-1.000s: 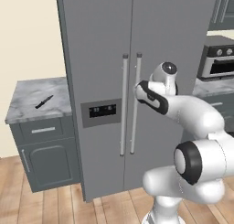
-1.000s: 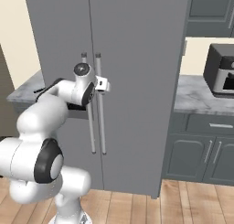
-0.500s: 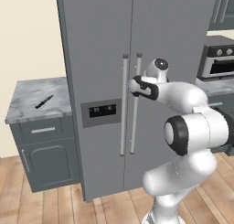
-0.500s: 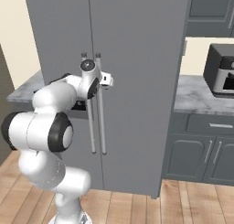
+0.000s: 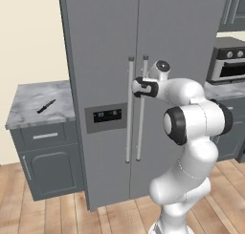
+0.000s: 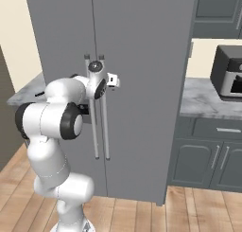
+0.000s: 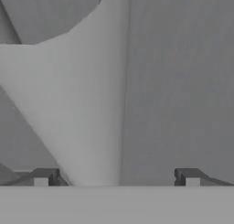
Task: Retrieve the butter from the fridge and place it on a plate on the dining table. Then retrieve the butter knife by the fridge and place it near the plate.
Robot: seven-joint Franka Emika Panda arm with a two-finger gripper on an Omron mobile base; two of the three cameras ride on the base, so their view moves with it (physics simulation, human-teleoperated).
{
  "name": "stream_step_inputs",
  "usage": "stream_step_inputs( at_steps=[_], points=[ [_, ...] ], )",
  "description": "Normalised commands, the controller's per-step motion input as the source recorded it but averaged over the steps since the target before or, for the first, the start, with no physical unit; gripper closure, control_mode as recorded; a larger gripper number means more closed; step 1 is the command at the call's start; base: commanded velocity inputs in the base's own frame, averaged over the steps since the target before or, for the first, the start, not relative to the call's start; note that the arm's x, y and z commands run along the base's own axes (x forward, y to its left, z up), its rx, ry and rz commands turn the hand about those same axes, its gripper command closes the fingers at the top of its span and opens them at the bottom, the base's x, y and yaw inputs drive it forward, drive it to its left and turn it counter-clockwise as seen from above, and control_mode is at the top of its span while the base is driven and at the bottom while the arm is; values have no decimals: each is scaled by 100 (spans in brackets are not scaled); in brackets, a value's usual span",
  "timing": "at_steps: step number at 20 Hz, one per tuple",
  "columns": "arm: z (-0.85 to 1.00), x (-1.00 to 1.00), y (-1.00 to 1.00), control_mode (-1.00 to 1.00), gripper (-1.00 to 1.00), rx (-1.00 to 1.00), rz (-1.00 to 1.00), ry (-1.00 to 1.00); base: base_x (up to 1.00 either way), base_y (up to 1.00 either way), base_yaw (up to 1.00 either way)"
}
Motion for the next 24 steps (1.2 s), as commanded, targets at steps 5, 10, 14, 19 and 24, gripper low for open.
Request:
stream_step_inputs(
  at_steps=[5, 10, 14, 19, 24],
  points=[
    [-23, 51, 4, -100, 100, 0, 0, -9, 0, 0, 0],
    [-14, 44, 3, -100, 100, 0, 0, -12, 0, 0, 0],
    [0, 22, 0, -100, 100, 0, 0, 0, 0, 0, 0],
    [15, -80, -19, -100, 100, -1, 15, 1, 0, 0, 0],
    [15, -100, -84, -100, 100, 1, 29, 4, 0, 0, 0]
  ],
)
